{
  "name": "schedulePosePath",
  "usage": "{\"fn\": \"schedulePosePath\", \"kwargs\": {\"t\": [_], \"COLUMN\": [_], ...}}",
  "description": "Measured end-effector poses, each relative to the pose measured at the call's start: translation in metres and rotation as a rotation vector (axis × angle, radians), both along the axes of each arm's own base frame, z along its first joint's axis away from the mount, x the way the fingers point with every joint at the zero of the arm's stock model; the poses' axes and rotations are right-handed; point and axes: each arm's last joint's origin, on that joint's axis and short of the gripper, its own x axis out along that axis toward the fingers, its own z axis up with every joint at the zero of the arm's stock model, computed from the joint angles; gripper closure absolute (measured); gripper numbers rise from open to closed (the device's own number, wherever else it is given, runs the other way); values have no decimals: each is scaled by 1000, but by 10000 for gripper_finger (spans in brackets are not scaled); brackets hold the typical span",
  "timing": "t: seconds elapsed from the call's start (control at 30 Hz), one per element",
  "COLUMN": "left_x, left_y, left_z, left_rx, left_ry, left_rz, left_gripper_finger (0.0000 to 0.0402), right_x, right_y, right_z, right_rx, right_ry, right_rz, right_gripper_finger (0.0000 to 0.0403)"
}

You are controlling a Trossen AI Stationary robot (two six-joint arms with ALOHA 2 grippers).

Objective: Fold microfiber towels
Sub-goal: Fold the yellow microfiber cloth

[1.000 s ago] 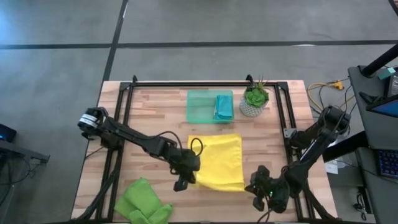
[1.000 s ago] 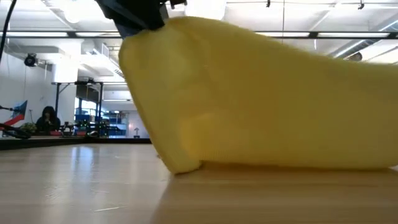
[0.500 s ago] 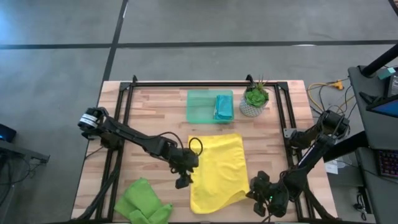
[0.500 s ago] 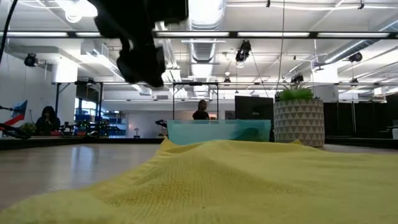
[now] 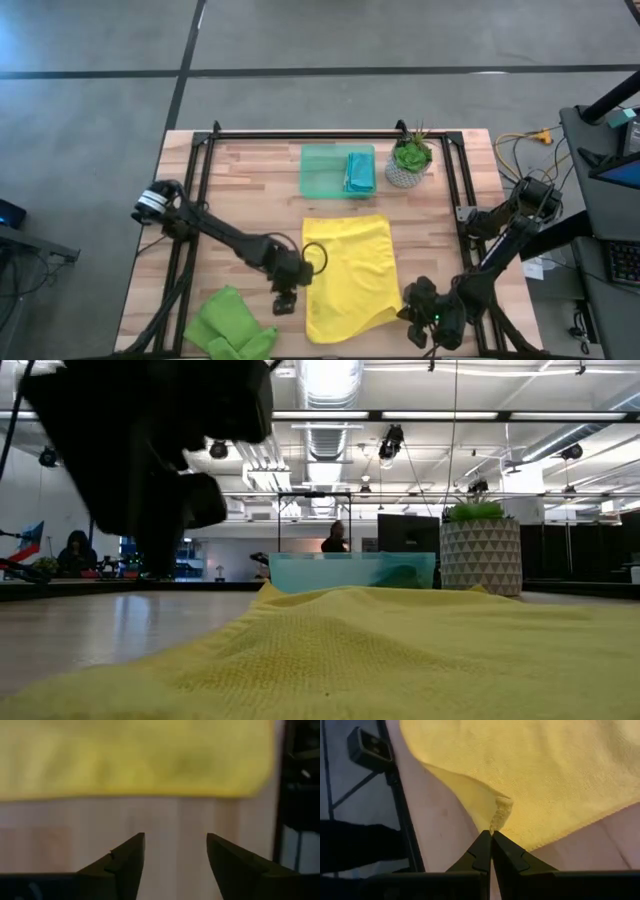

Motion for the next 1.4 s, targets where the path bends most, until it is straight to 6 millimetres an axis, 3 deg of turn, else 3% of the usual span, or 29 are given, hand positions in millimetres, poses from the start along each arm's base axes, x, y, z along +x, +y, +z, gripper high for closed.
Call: {"fn": "schedulePosePath", "kwargs": {"t": [0.13,0.27,0.5,0.7,0.8,1.4], "left_x": [-5,-7,4,13,16,14], "left_y": [-28,-50,-82,-103,-117,-144], "left_z": [7,9,-4,-35,-35,-25], "left_rx": [-34,7,-33,-85,-116,80], "left_ry": [-94,-213,-380,-270,-268,-401], "left_rz": [-67,1,22,110,116,164], "left_gripper_finger": [223,230,231,231,231,231], "right_x": [1,0,-3,-4,-4,6], "right_y": [-4,-9,-13,-17,-17,-25], "right_z": [-4,-8,-15,-19,-20,-19], "right_rx": [13,33,63,94,111,166], "right_ry": [13,29,50,65,68,68], "right_rz": [-48,-102,-167,-231,-256,-362], "right_gripper_finger": [394,394,394,394,394,394]}}
